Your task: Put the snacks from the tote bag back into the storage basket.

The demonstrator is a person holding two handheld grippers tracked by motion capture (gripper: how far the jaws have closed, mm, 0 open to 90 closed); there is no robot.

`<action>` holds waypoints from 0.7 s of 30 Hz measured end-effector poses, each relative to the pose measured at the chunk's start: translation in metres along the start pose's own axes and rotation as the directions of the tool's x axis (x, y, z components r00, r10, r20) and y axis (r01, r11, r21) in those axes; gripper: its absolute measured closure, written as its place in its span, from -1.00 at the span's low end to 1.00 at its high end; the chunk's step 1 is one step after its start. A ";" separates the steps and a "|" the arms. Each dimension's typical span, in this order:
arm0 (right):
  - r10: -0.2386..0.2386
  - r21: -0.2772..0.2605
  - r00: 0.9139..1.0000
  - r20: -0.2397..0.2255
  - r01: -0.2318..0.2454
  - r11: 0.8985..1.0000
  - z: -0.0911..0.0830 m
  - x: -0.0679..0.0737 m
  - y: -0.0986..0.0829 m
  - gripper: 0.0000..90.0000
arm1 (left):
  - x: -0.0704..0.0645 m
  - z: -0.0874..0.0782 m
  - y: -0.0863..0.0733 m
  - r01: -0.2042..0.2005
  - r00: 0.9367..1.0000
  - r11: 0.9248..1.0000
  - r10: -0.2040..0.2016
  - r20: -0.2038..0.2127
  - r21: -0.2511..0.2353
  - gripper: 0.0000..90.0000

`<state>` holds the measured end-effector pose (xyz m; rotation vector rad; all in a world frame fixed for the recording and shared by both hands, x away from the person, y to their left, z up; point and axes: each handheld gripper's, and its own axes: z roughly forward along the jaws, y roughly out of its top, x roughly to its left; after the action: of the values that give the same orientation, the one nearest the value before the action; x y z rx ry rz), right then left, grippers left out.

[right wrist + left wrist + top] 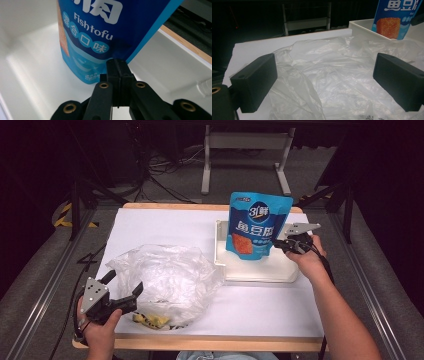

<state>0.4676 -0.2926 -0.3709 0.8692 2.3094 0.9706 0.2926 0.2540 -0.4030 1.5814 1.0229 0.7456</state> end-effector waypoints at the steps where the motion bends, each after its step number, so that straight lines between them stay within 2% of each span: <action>1: 0.001 0.001 1.000 0.003 -0.001 1.000 0.000 0.000 0.000 1.00 | 0.000 0.000 0.000 -0.001 1.000 1.000 0.001 0.000 0.001 -0.86; 6: 0.007 -0.007 1.000 -0.017 -0.007 1.000 -0.001 0.000 0.000 0.98 | 0.000 0.000 0.000 0.001 1.000 1.000 -0.001 0.002 -0.003 -0.86; 12: -0.009 -0.049 0.999 -0.053 0.007 0.999 -0.019 0.007 0.003 0.85 | 0.000 0.001 0.000 -0.002 1.000 1.000 0.002 0.002 -0.002 -0.86; 13: -0.011 -0.071 0.998 -0.064 0.006 0.997 -0.030 0.013 0.005 0.63 | 0.000 0.002 -0.001 -0.001 1.000 1.000 0.001 0.004 -0.001 -0.86; 15: -0.004 -0.081 0.998 -0.069 -0.001 0.997 -0.035 0.015 0.006 0.55 | -0.001 0.002 -0.001 -0.001 1.000 1.000 0.001 0.009 0.004 -0.86; 16: -0.011 -0.104 0.997 -0.078 0.003 0.995 -0.045 0.021 0.007 0.40 | -0.002 0.003 -0.001 -0.002 1.000 1.000 0.002 0.009 0.003 -0.86; 18: -0.008 -0.122 0.996 -0.091 -0.004 0.993 -0.054 0.026 0.007 0.20 | -0.002 0.002 -0.001 -0.008 1.000 1.000 0.008 0.013 0.010 -0.87; 19: -0.008 -0.122 0.996 -0.091 -0.004 0.993 -0.054 0.026 0.007 0.20 | -0.002 0.003 -0.001 -0.009 1.000 1.000 0.009 0.017 0.014 -0.87; 21: -0.002 -0.153 0.995 -0.098 -0.013 0.988 -0.066 0.032 0.006 -0.06 | -0.003 0.004 -0.001 -0.010 1.000 1.000 0.010 0.030 0.015 -0.87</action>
<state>0.4060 -0.2957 -0.3313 0.7814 2.2771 1.2004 0.2946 0.2497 -0.4044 1.6074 1.0022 0.7204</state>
